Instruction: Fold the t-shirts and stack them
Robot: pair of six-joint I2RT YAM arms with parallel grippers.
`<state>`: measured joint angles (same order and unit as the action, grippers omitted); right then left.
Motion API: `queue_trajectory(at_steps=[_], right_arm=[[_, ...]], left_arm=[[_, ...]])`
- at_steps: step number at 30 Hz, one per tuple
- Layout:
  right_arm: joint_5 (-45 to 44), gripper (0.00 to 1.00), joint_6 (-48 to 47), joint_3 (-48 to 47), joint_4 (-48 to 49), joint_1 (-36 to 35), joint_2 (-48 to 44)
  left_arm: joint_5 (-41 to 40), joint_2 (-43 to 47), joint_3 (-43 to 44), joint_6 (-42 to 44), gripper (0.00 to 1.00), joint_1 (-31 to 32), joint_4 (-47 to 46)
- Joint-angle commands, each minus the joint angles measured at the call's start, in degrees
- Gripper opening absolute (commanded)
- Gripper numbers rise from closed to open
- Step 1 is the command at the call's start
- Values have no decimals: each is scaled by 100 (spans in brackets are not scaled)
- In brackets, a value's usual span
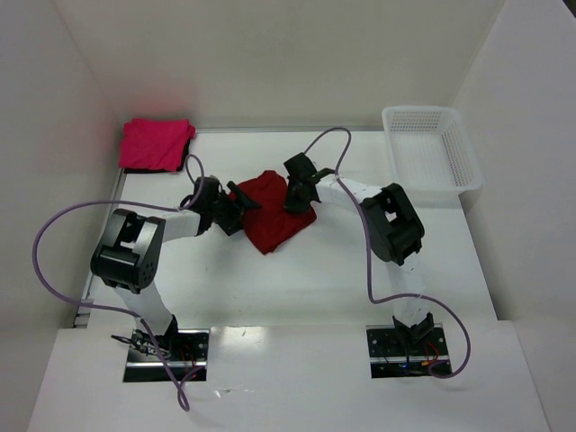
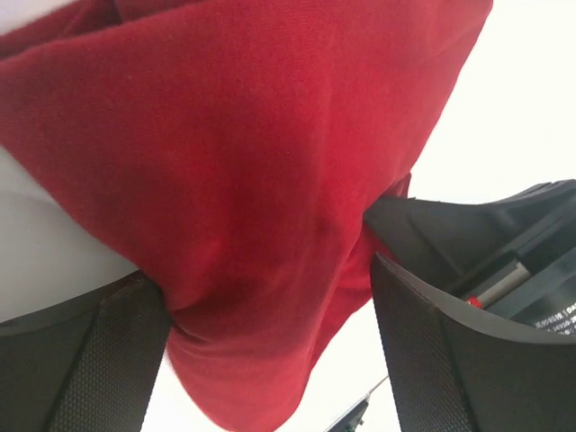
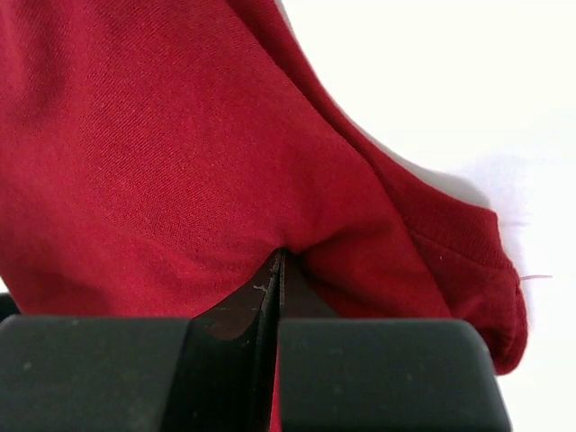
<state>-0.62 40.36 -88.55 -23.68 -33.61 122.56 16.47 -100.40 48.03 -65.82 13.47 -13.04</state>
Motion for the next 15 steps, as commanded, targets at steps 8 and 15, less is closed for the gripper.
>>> queue_trajectory(at_steps=[8, 15], right_arm=[[300, 0, 200, 444, -427, -261, -154], [177, 0, 95, 391, -427, -261, -154]], left_arm=[[-364, -314, -39, 96, 89, 68, 82], [-662, 55, -206, 482, 93, 68, 933]])
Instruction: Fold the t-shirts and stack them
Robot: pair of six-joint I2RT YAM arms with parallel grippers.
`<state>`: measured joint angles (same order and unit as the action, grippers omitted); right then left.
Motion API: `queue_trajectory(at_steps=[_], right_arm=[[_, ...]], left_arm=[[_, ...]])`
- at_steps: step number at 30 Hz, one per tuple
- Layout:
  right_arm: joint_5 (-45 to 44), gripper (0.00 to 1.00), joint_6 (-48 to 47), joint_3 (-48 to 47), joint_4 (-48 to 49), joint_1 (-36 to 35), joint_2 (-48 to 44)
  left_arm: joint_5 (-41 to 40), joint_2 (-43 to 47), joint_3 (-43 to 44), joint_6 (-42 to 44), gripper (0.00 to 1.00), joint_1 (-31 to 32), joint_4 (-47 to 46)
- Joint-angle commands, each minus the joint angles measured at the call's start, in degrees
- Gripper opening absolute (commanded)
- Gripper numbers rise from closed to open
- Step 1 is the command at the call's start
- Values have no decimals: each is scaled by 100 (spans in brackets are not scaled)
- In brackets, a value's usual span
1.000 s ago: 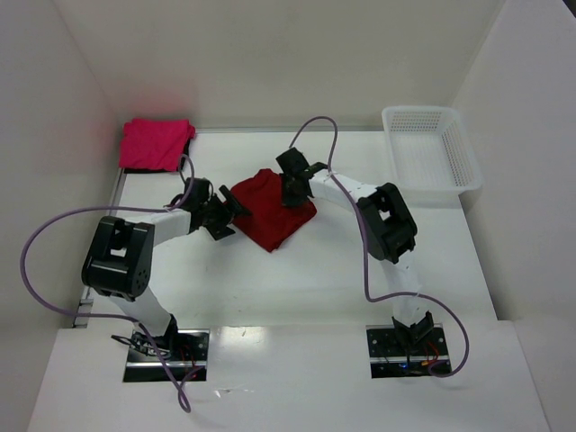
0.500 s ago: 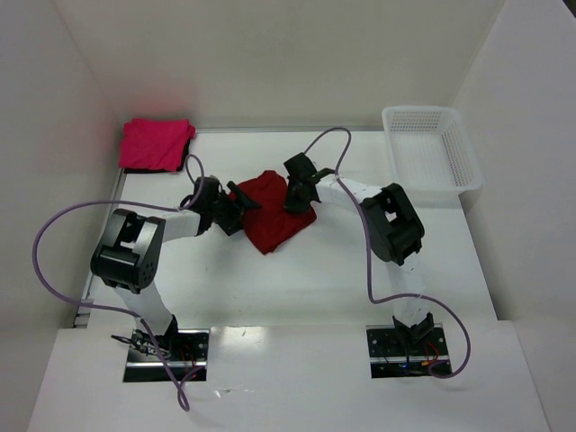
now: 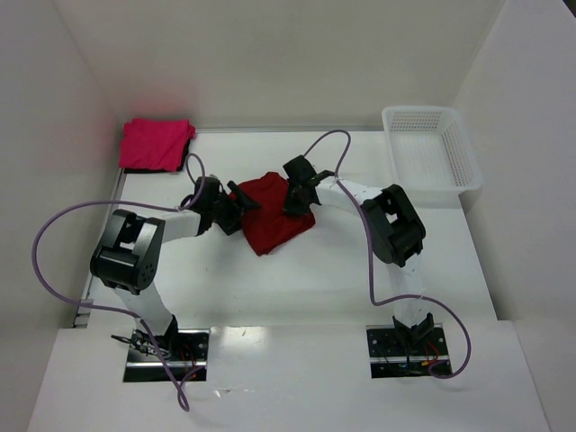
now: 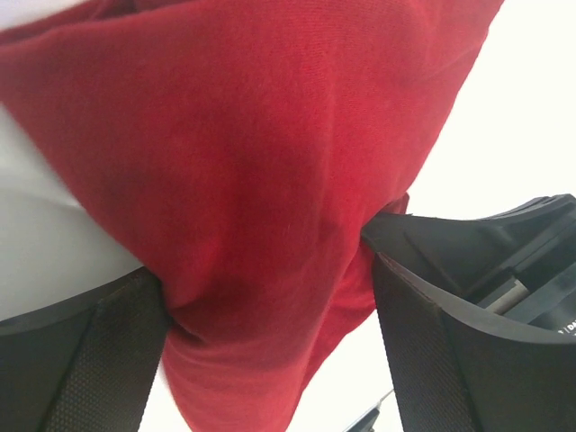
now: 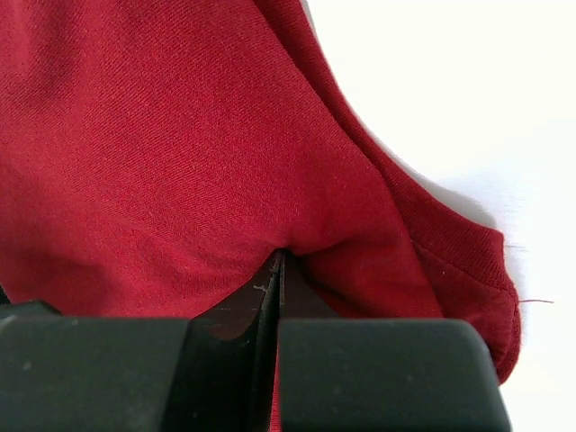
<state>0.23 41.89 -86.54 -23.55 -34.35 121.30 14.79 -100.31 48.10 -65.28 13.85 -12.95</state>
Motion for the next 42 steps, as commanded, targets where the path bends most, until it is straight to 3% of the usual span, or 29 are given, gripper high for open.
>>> queue_trajectory(at_steps=[1, 4, 15, 22, 26, 30, 39, 42], right_arm=[[91, 0, -58, 190, -440, -186, -27], [-14, 0, -120, 138, -440, -186, 26], [-410, 0, -962, -854, -721, -125, -36], [-59, 0, -1350, -1181, -651, -2, 192], [12, 0, -1516, -1058, -475, 51, 306], [-216, 0, -1728, -1347, -615, 51, 736], [-93, 0, -1624, -1673, -853, 51, 1353], [-164, 0, -1465, -1523, -800, 51, 1300]], left_arm=[[-555, 47, -152, 498, 94, -39, 1065], [-652, 161, -20, 735, 96, -162, 1576], [-573, 197, -187, 1210, 96, -471, 1742], [366, -654, -187, 1298, 96, -531, 742], [604, -708, -239, 1298, 96, -637, 364], [727, -902, -64, 1298, 96, -638, 565], [2080, -1289, 270, 1464, 96, -638, 21], [1881, -1395, 604, 1518, 96, -638, 318]])
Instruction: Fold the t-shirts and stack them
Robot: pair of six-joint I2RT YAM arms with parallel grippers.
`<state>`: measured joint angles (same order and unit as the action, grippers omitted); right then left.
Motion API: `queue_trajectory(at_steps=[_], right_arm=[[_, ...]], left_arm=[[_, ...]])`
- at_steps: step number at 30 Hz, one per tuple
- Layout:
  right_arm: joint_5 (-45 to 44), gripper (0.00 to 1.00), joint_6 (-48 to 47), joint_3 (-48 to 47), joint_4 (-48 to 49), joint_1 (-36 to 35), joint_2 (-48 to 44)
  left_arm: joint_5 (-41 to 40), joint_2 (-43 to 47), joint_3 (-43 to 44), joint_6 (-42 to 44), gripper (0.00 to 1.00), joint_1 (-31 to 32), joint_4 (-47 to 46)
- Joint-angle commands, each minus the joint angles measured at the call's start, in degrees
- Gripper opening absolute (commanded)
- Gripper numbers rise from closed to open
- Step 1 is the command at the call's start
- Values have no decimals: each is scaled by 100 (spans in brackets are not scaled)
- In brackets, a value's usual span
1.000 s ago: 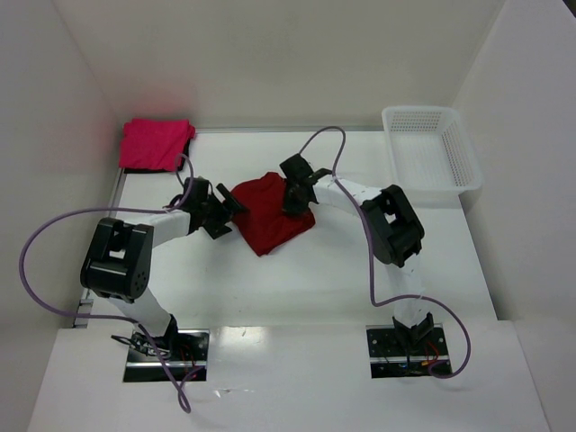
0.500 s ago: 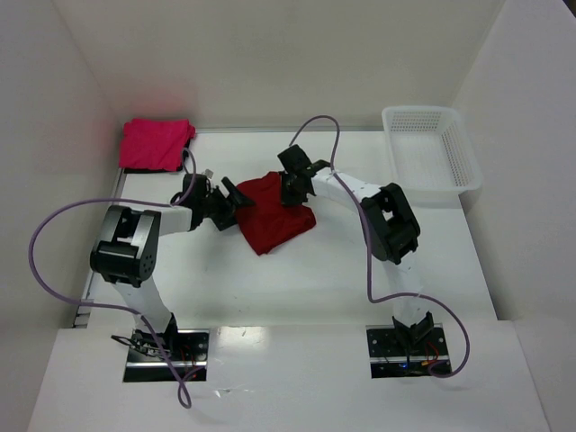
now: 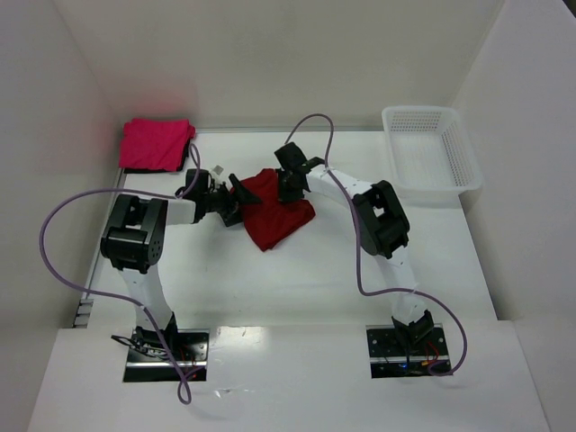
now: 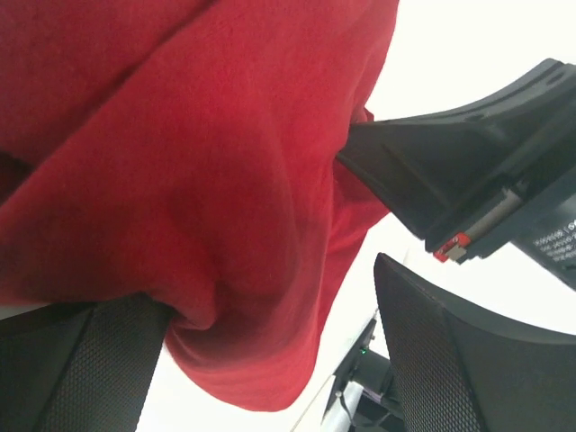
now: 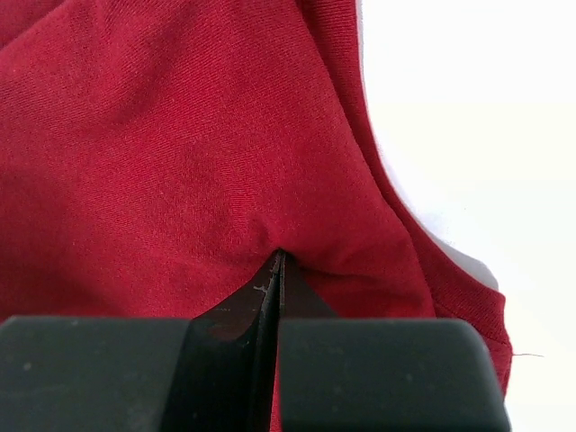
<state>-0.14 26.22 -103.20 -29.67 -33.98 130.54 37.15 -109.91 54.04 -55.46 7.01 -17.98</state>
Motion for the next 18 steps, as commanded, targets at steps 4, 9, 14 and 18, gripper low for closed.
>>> queue_trajectory(at_steps=[4, 9, 14, 18], right_arm=[[-180, 0, 340, 80, -574, 14, 376], [-187, 0, 524, 562, -636, 14, 43], [-425, 0, 595, 907, -636, 14, -143], [-311, 0, 717, 1248, -584, 14, -204]], left_arm=[[-1162, -242, 274, 379, 96, -6, 1340], [-1964, 389, 81, -296, 96, -58, 1648], [-2343, 795, -438, -580, 96, -59, 1711], [-2404, 655, -438, -580, 96, -59, 1868]])
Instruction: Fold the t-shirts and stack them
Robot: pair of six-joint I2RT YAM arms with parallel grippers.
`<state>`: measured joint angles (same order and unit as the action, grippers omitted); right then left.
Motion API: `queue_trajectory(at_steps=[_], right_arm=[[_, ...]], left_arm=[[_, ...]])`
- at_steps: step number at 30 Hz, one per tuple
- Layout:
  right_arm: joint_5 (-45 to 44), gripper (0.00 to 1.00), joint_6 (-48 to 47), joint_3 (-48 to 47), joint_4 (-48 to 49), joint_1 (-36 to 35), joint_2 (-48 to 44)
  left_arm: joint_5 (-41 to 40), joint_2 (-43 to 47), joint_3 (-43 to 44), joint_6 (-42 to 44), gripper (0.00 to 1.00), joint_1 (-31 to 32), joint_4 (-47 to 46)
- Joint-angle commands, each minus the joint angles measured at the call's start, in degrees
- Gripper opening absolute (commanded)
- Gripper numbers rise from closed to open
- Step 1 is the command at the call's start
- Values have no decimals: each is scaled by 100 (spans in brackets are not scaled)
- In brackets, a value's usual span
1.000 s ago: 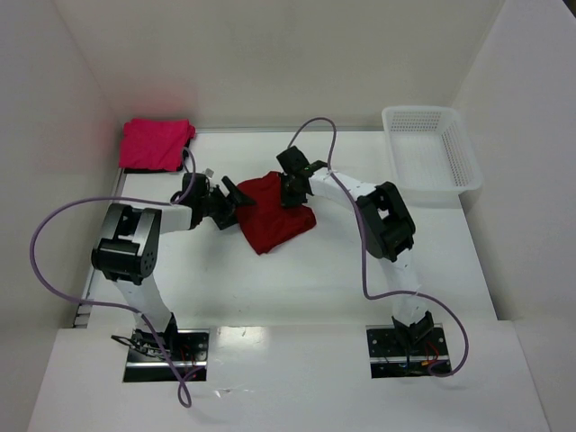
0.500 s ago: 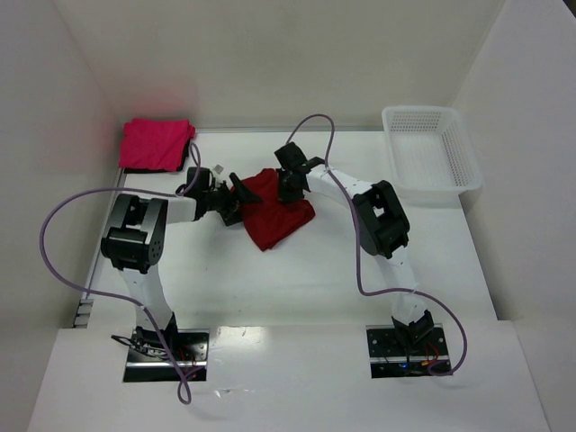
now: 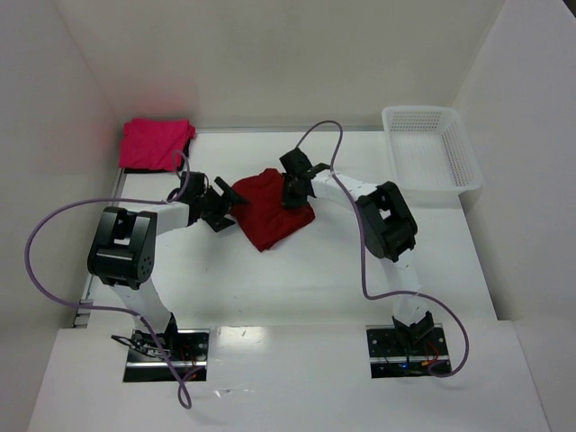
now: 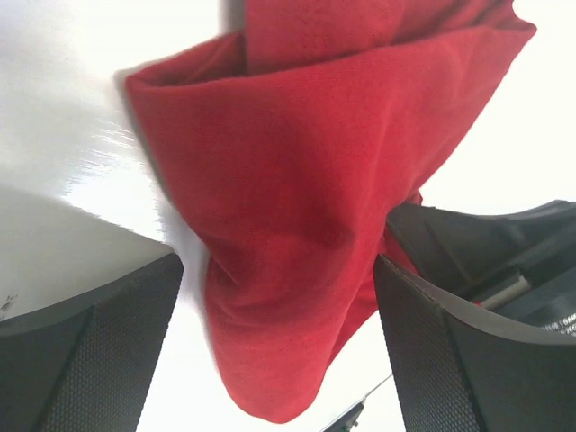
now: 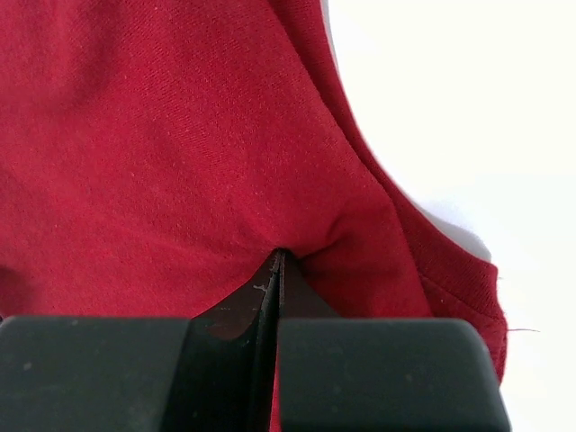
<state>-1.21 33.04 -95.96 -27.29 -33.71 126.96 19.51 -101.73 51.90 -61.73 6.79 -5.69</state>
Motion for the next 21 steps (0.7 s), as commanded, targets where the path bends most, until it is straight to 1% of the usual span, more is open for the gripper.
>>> queue_trajectory(at_steps=[1, 4, 6, 9, 10, 11, 13, 14, 15, 17, 18, 19, 21], right_arm=[[-204, 0, 36, 604, -735, -12, -11], [-204, 0, 36, 807, -480, -12, -258], [-257, 0, -17, 807, -479, -12, -312], [-257, 0, -69, 694, -426, -12, -312], [-257, 0, -69, 693, -479, -12, -312], [-257, 0, -69, 693, -479, -12, -312], [-257, 0, -69, 693, -479, -12, -312], [-257, 0, -69, 693, -479, -12, -312], [-257, 0, -69, 693, -427, -12, -312], [-204, 0, -69, 693, -426, -12, -312], [-204, 0, -69, 693, -426, -12, -312], [-204, 0, -69, 693, -426, -12, -312], [-204, 0, -69, 693, -426, -12, -312]], left_arm=[[-728, -110, -224, 48, 95, -37, 640], [-870, -40, -294, 48, 87, -89, 666], [-870, -135, -216, 118, 76, -90, 666], [-755, -294, -215, 171, 65, -90, 543], [-686, -364, -154, 171, 53, -90, 543], [-685, -365, -154, 171, 49, -90, 473], [-545, -513, -154, 223, 47, -90, 473], [-440, -514, -84, 310, 42, -90, 403], [-439, -592, -5, 381, 40, -90, 402], [-299, -672, 83, 504, 40, -90, 402], [-298, -733, 153, 574, 48, -90, 455], [-298, -734, 206, 636, 53, -90, 455], [-298, -734, 259, 636, 68, -90, 455]])
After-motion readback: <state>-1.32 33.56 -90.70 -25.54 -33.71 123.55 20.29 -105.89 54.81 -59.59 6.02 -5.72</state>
